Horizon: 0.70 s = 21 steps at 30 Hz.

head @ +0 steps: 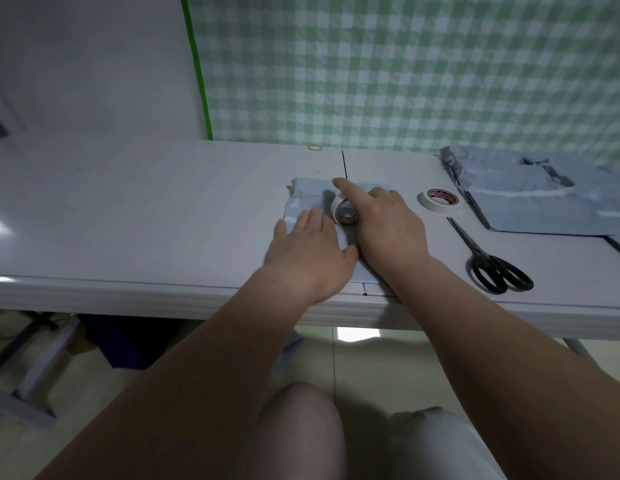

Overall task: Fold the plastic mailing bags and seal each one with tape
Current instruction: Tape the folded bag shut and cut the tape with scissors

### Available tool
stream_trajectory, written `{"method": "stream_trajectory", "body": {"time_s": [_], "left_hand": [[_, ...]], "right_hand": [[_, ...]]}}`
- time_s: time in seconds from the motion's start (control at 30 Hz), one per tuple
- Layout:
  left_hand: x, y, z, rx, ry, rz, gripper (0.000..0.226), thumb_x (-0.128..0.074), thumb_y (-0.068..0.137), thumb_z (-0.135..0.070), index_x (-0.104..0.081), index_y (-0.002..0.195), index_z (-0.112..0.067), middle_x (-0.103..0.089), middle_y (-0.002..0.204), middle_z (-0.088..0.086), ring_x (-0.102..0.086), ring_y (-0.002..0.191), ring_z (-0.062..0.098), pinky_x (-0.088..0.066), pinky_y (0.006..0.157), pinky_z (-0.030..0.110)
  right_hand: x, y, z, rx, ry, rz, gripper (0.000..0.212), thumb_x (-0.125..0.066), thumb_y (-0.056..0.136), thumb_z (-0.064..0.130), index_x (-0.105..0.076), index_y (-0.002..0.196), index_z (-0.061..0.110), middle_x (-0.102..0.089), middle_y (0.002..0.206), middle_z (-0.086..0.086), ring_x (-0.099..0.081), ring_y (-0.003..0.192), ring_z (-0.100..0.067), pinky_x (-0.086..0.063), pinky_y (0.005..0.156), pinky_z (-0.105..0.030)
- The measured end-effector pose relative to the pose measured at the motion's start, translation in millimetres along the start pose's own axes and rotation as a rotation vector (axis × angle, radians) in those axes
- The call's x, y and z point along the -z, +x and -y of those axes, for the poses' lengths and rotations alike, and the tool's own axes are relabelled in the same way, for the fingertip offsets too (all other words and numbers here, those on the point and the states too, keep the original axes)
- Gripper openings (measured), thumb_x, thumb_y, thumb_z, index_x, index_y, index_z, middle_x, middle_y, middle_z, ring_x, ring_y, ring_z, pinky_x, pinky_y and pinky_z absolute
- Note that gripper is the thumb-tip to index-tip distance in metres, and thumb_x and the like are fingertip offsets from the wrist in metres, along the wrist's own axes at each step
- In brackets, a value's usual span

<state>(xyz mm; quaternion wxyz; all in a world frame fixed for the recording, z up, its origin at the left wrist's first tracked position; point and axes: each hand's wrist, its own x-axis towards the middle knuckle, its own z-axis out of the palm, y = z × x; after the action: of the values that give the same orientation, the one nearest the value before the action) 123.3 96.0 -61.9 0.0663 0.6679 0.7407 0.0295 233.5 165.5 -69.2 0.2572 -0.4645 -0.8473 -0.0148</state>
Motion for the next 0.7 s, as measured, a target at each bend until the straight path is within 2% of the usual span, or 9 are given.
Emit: {"method": "stream_trajectory", "body": {"time_s": [0.1,0.17,0.23,0.3,0.4,0.53,0.6,0.7], "left_hand": [[-1,-1,1,0.013,0.012,0.013,0.071,-0.014,0.097,-0.056,0.004,0.153,-0.016,0.008,0.161,0.002,0.008,0.147,0.017,0.005,0.117,0.052],[-2,-1,1,0.019,0.015,0.017,0.072,-0.013,0.096,-0.058,0.004,0.153,-0.018,0.009,0.161,0.001,0.008,0.147,0.017,0.008,0.116,0.054],[-3,-1,0,0.022,0.023,0.015,0.072,-0.013,0.096,-0.059,0.004,0.153,-0.019,0.009,0.161,0.001,0.009,0.147,0.017,0.009,0.115,0.055],[-4,-1,0,0.023,0.031,0.017,0.072,-0.012,0.096,-0.059,0.004,0.153,-0.019,0.008,0.161,0.001,0.009,0.147,0.017,0.01,0.115,0.055],[-3,0,0,0.031,0.048,0.021,0.073,-0.011,0.095,-0.061,0.004,0.153,-0.019,0.008,0.161,0.001,0.009,0.147,0.017,0.013,0.114,0.056],[-3,0,-1,0.039,0.047,0.009,0.075,-0.012,0.094,-0.062,0.003,0.153,-0.019,0.006,0.161,0.001,0.008,0.147,0.017,0.014,0.113,0.058],[-3,0,-1,0.046,0.051,0.008,0.075,-0.012,0.094,-0.062,0.001,0.153,-0.019,0.005,0.161,0.001,0.008,0.147,0.017,0.014,0.112,0.058],[-2,-2,-2,0.055,0.052,0.013,0.074,-0.012,0.094,-0.062,0.0,0.153,-0.017,0.006,0.161,0.001,0.008,0.147,0.018,0.014,0.112,0.058]], "right_hand": [[-1,2,-3,-0.005,0.051,-0.008,0.063,-0.038,0.094,0.009,-0.025,0.145,0.043,-0.055,0.105,-0.007,-0.048,0.102,-0.025,-0.035,0.068,-0.032],[-1,3,-8,-0.059,0.184,-0.02,0.061,-0.042,0.094,0.01,-0.028,0.146,0.038,-0.062,0.101,-0.008,-0.055,0.095,-0.027,-0.04,0.067,-0.034],[0,4,-12,-0.106,0.316,-0.036,0.054,-0.049,0.091,0.011,-0.04,0.141,0.028,-0.067,0.097,-0.008,-0.06,0.093,-0.029,-0.045,0.074,-0.037],[0,7,-14,-0.094,0.341,-0.03,0.043,-0.053,0.088,0.009,-0.053,0.129,0.023,-0.069,0.102,-0.007,-0.06,0.098,-0.03,-0.047,0.082,-0.038],[1,12,-15,-0.039,0.323,0.0,0.035,-0.051,0.088,0.008,-0.061,0.118,0.024,-0.069,0.106,-0.004,-0.058,0.101,-0.029,-0.046,0.081,-0.036],[4,15,-17,-0.022,0.222,0.03,0.042,-0.045,0.093,0.012,-0.056,0.128,0.032,-0.065,0.112,-0.005,-0.045,0.112,-0.029,-0.038,0.075,-0.033],[7,14,-17,-0.007,0.133,0.006,0.044,-0.044,0.093,0.011,-0.054,0.13,0.033,-0.066,0.107,-0.008,-0.043,0.111,-0.03,-0.033,0.071,-0.032],[13,13,-20,0.037,0.032,-0.036,0.047,-0.043,0.092,0.007,-0.054,0.131,0.031,-0.069,0.097,-0.01,-0.043,0.103,-0.03,-0.028,0.074,-0.031]]}}
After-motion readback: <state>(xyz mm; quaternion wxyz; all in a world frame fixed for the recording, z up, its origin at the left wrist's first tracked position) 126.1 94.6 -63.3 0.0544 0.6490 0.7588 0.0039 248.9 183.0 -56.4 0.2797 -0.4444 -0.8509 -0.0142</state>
